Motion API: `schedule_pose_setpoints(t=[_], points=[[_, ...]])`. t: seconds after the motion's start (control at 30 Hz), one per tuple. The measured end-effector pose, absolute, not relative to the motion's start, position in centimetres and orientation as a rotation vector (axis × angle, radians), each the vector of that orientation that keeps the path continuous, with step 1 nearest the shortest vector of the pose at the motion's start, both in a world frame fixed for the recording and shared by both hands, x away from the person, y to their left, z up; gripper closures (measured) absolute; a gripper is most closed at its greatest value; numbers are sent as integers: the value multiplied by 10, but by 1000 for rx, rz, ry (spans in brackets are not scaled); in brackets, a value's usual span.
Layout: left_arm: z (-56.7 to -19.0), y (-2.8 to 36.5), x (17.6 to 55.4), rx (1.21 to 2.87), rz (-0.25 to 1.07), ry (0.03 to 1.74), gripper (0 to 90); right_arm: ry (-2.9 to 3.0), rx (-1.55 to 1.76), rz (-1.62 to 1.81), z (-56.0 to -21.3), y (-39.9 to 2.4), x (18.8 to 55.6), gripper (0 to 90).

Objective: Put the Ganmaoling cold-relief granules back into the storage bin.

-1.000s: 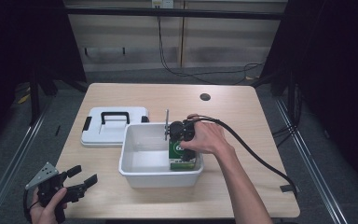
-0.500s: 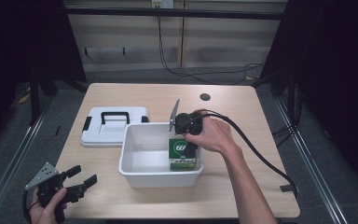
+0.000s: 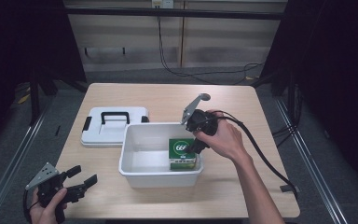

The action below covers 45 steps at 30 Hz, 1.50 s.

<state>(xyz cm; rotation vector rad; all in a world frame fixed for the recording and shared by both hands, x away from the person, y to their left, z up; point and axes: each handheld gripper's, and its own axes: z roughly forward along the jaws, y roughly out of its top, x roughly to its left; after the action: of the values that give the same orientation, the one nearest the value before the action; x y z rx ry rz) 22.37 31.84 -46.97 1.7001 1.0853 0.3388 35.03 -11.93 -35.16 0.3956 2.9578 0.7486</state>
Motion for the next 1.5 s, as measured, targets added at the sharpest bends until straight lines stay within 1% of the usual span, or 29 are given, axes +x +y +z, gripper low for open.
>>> schedule_pose_setpoints(t=[0.27,0.63,1.07,1.3,1.5], points=[[-470,318,223,1701,338,1085,161,2849,467,943,-346,-141,337,170],[-470,319,223,1702,336,1089,161,2741,629,970,-351,-172,325,176],[-470,319,223,1698,341,1100,161,2605,767,1068,-355,-218,296,185],[-470,318,223,1693,345,1111,167,2552,842,1099,-364,-243,279,194],[-470,318,223,1696,345,1110,167,2530,884,1087,-380,-257,265,199]])
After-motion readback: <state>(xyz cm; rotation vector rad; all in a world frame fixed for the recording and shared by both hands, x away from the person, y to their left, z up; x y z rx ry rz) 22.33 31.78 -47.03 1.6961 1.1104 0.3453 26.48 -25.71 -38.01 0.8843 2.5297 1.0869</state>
